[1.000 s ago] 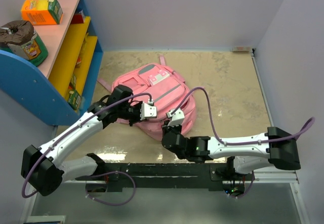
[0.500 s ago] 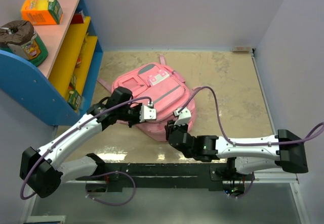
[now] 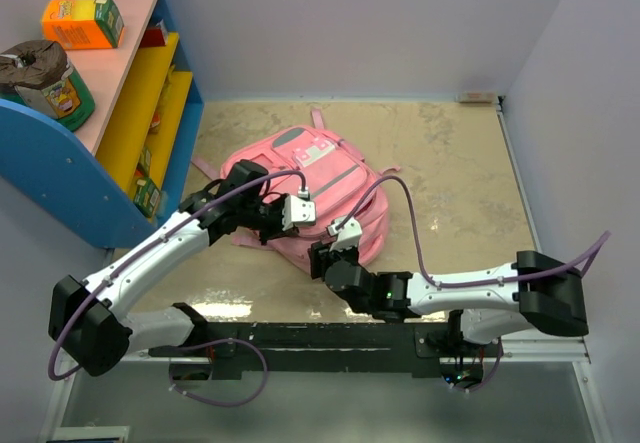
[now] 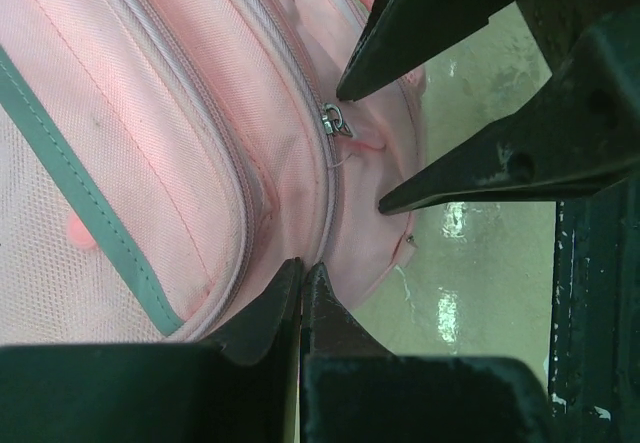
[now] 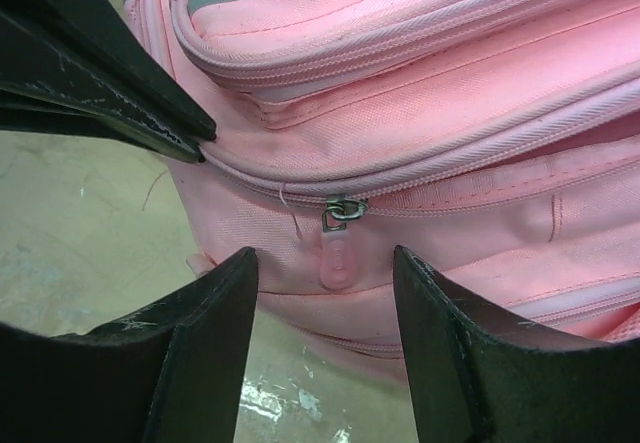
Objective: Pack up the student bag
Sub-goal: Zip the student bag at the center of the board.
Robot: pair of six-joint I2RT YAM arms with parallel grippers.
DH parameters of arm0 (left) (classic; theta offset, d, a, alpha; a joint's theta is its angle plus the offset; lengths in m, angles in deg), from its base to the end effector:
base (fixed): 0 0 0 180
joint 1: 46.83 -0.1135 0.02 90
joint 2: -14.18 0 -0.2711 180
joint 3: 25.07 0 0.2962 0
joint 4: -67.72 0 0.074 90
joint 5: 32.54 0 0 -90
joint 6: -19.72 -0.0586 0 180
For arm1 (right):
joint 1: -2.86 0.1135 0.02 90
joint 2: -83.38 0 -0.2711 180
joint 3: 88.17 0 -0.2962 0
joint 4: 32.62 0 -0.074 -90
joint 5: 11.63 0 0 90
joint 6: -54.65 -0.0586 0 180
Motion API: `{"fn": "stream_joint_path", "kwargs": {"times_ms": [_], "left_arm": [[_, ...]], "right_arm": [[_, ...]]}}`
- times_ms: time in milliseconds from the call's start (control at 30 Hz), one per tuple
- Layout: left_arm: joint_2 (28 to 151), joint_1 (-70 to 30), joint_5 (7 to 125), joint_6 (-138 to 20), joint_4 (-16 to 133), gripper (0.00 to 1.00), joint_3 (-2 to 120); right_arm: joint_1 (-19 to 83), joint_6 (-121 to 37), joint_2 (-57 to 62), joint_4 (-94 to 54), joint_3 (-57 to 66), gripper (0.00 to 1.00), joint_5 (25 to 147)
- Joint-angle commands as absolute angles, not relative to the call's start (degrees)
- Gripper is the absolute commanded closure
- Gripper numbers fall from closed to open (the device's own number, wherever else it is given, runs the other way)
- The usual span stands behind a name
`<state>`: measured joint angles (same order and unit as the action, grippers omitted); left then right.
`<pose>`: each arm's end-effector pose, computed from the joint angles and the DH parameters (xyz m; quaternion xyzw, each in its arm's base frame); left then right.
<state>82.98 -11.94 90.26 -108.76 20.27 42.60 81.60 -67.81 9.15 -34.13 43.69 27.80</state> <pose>0.2276 -0.1974 0.2680 0.6161 0.6599 -0.2533 0.3474 0.1056 0.2986 0.1979 -0.0867 0.7903 0.2001 0.5726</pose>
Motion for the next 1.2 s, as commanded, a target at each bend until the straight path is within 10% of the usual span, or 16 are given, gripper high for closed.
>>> {"fn": "stream_joint_path", "kwargs": {"times_ms": [0, 200, 433, 1167], "left_arm": [[82.47, -11.94, 92.35, -107.64, 23.08, 1.00, 45.94], [80.02, -12.03, 93.75, -107.99, 21.85, 1.00, 45.16], [79.13, -12.03, 94.29, -107.90, 21.67, 1.00, 43.31], [77.38, -12.12, 88.93, -109.48, 22.82, 1.00, 40.50]], "right_arm": [[81.52, -66.80, 5.87, -37.73, 40.33, 0.42, 24.41], [81.44, -68.74, 3.05, -37.37, 40.15, 0.54, 20.10], [81.26, -65.41, 2.61, -40.18, 40.33, 1.00, 20.36], [76.61, -67.08, 16.23, -26.40, 42.35, 1.00, 32.82]]}}
